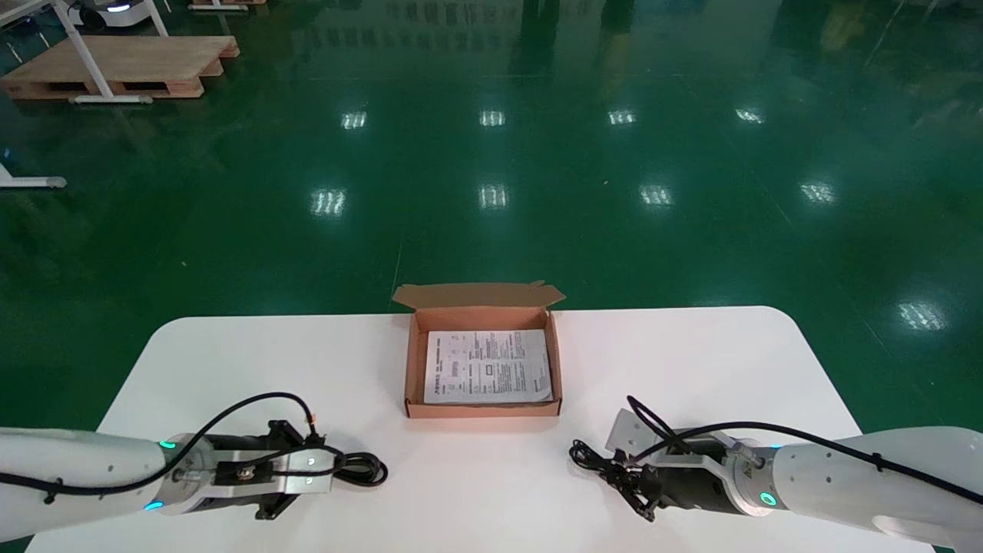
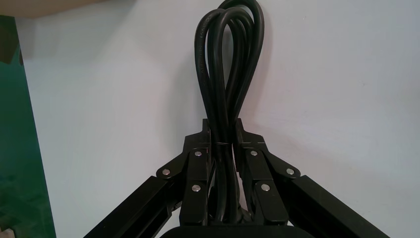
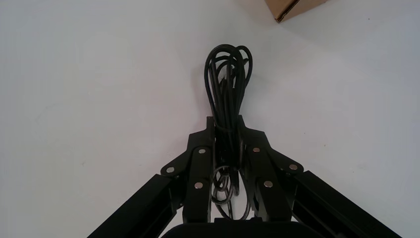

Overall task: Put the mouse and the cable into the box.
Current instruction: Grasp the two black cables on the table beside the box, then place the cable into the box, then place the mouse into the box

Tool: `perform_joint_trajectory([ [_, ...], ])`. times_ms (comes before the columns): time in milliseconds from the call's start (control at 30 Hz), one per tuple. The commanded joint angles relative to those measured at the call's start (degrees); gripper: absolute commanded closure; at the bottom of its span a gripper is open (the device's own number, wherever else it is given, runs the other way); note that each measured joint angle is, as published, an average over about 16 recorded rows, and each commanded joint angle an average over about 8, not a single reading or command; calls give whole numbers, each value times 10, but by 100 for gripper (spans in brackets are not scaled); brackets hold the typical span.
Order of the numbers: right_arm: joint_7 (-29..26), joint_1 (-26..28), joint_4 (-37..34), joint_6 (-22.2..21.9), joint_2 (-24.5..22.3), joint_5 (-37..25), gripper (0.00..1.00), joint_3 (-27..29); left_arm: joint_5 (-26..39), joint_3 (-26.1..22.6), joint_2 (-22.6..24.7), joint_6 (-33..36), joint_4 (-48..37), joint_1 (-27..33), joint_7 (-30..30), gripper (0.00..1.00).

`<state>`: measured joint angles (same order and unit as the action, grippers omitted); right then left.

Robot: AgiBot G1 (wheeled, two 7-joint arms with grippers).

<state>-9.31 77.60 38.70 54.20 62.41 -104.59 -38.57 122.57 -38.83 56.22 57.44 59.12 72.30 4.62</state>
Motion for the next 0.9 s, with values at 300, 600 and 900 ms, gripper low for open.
perform_joint_trajectory([
  [300,0,0,0,0,0,0,100,0,0,0,0,0,0,0,0,100],
  [600,-13,42,25,-13,-52,21,100,34,-28,34,-17,-9,14,61,-3,100],
  [900,-24,132,69,-52,-101,18,100,71,-107,46,70,-56,-43,113,-122,100],
])
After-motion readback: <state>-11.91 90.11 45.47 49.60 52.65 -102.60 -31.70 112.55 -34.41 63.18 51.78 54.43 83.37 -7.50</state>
